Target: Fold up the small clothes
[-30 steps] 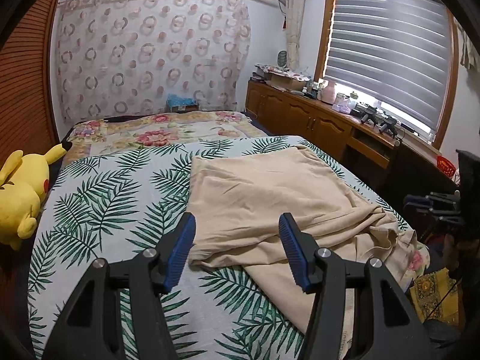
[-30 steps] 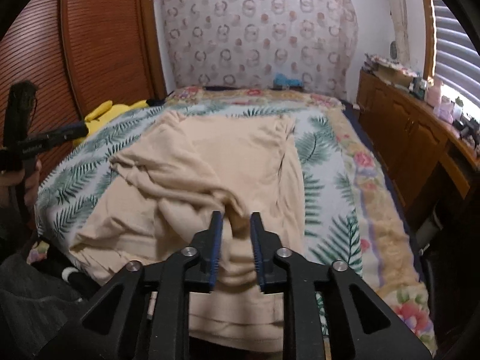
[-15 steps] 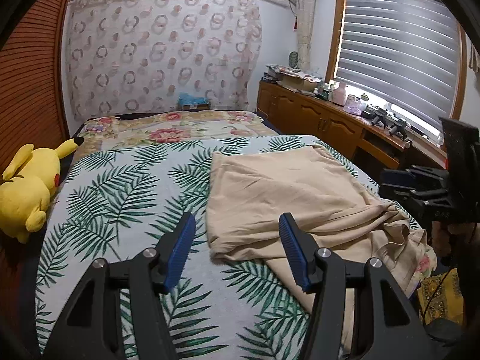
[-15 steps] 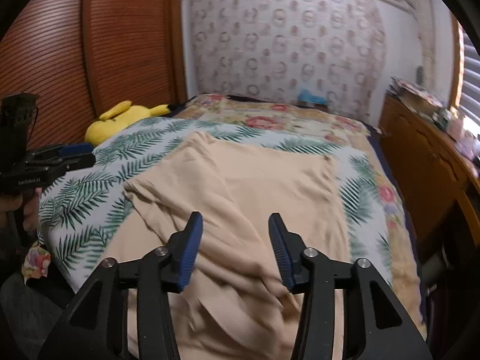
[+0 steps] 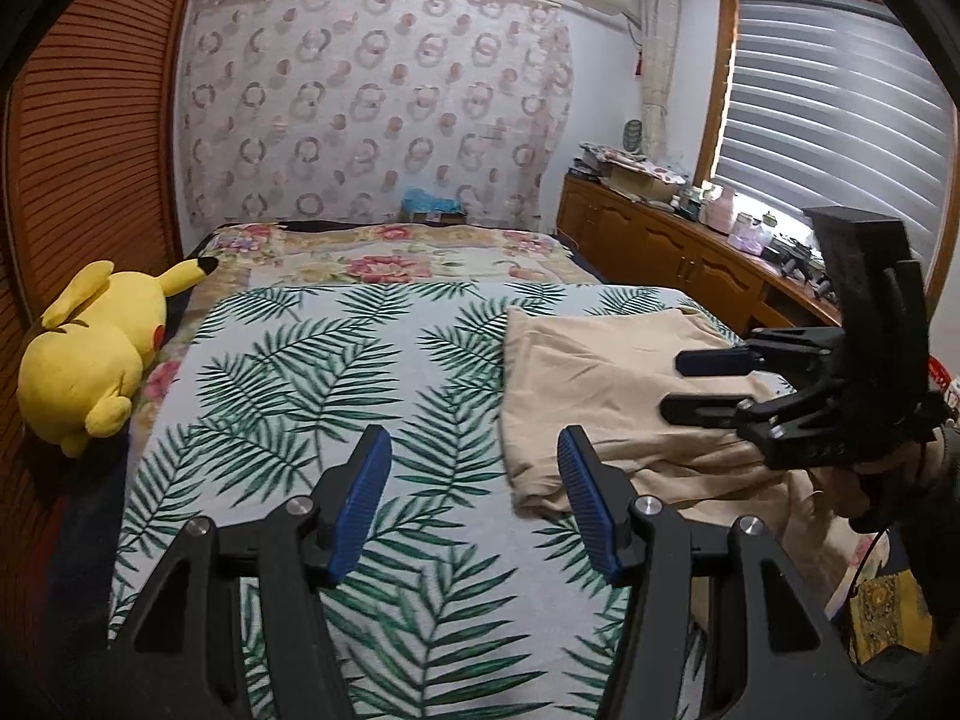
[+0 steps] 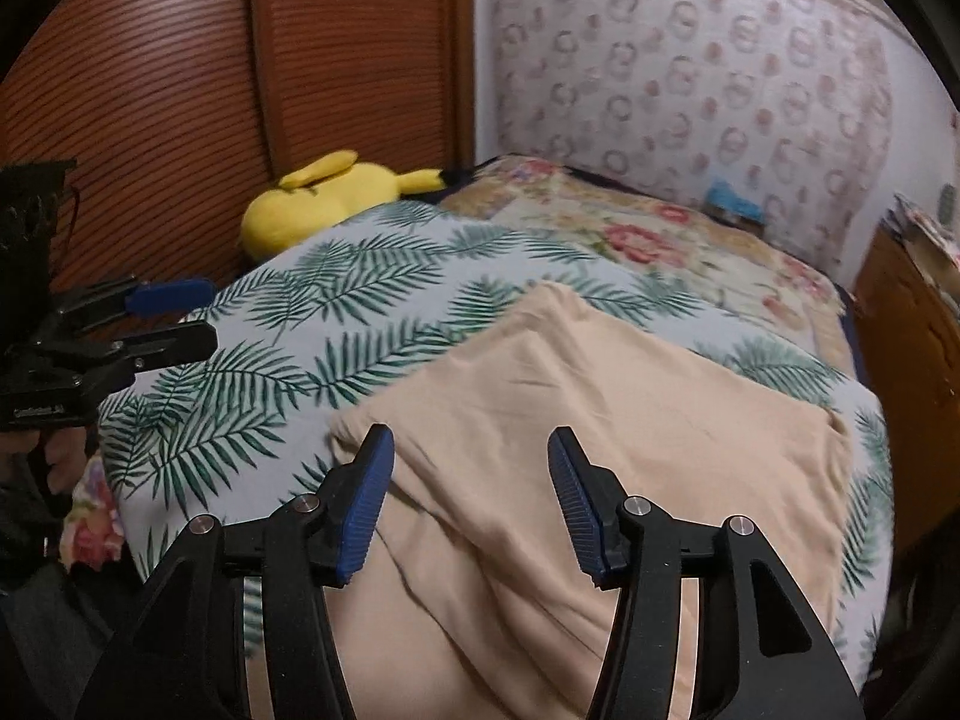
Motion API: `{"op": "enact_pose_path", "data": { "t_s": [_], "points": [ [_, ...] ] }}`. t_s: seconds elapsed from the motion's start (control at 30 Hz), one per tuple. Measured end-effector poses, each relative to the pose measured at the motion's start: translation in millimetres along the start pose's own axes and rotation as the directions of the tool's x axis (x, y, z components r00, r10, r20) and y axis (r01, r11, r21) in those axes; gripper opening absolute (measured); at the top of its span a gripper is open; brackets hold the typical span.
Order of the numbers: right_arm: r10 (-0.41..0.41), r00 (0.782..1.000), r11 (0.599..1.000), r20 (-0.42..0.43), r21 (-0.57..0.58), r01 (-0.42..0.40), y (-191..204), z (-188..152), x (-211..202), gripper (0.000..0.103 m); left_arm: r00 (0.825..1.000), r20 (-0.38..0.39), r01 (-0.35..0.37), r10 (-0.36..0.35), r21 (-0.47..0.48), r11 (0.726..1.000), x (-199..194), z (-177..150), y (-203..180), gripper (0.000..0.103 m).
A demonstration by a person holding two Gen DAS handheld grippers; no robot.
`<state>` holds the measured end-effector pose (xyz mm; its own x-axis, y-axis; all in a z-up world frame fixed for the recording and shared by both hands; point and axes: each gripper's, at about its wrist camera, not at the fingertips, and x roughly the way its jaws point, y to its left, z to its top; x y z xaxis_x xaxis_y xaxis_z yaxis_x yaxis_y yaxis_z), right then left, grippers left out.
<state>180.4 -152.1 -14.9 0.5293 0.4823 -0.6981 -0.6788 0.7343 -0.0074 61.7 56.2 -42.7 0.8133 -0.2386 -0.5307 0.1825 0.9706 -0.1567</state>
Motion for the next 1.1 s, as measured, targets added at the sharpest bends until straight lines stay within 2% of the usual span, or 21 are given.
{"op": "enact_pose_path", "data": {
  "t_s": [0.23,0.37,0.6,0.7,0.77,0.83,0.87,0.97,1.1],
  "points": [
    [0.074,0.993,0.995,-0.088,-0.065,-0.08,29,11,45,0.055,1.0,0.002,-0.024,0.024,-0.013,1.0,-6,-4,12,0.057],
    [0.127,0.978,0.986,-0.168,-0.081,-0.142,43,5,70,0.054,1.0,-0.003,-0.025,0.025,-0.026,0.999,-8,-6,18,0.057],
    [0.104,0.97,0.984,-0.222,-0.118,-0.133,52,1,91,0.055,0.999,-0.004,-0.036,0.036,-0.025,0.999,-10,-9,19,0.057],
    [0.079,0.975,0.983,-0.206,-0.144,-0.11,54,-2,92,0.054,0.999,-0.004,-0.034,0.034,-0.027,0.999,-10,-9,19,0.057],
    [0.069,0.98,0.984,-0.189,-0.147,-0.098,54,-2,91,0.048,0.999,-0.004,-0.034,0.034,-0.026,0.999,-10,-9,19,0.057],
    [0.076,0.981,0.983,-0.178,-0.15,-0.103,53,-1,89,0.016,1.0,-0.005,-0.028,0.028,-0.03,0.999,-10,-10,20,0.057],
    [0.08,0.98,0.983,-0.18,-0.146,-0.107,52,0,89,0.009,1.0,-0.01,-0.014,0.014,-0.036,0.999,-9,-11,19,0.057],
    [0.067,0.985,0.988,-0.157,-0.129,-0.088,45,5,81,0.005,1.0,-0.013,-0.002,0.002,-0.026,1.0,-9,-13,14,0.057],
    [0.02,0.999,0.995,-0.046,-0.092,-0.025,20,25,44,0.005,1.0,-0.02,0.015,-0.015,-0.016,1.0,-7,-14,7,0.057]
  ]
}}
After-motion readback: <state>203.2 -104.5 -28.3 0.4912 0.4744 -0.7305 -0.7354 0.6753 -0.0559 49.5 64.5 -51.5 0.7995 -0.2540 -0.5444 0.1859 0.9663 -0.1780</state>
